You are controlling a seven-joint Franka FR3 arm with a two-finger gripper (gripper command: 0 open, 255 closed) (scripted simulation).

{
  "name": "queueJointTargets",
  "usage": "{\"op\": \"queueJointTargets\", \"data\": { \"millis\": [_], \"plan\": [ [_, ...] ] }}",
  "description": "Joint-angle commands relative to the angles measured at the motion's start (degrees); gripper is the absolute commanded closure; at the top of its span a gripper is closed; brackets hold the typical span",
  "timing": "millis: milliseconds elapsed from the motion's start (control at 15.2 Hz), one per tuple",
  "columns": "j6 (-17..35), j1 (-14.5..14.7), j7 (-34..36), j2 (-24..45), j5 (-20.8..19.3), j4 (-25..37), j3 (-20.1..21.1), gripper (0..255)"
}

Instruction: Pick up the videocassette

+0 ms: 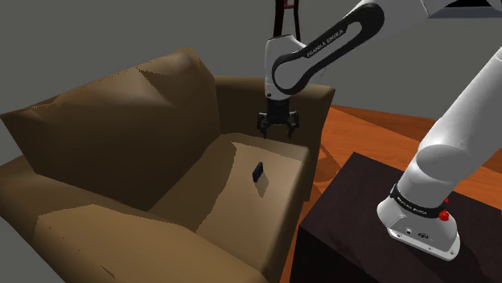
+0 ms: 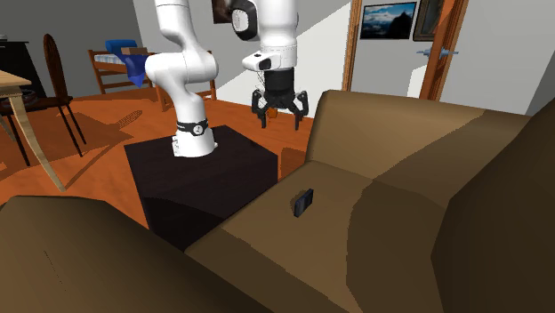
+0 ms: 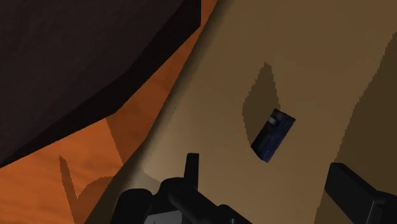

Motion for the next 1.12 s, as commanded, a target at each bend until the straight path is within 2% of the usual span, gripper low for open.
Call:
{"op": "queueJointTargets", "data": {
  "millis": [0, 330, 726, 1056],
  "plan": [
    [2.4, -0.6, 5.0, 5.1, -1.8, 2.3, 0.6, 0],
    [7.5, -0.3, 16.6, 17.1, -6.8, 7.7, -0.1, 0],
    [11.3, 1.8, 28.4, 30.8, -11.0, 15.9, -3.8, 0],
    [14.0, 2.6, 30.0, 35.2, -11.9, 17.3, -5.0, 0]
  ]
}}
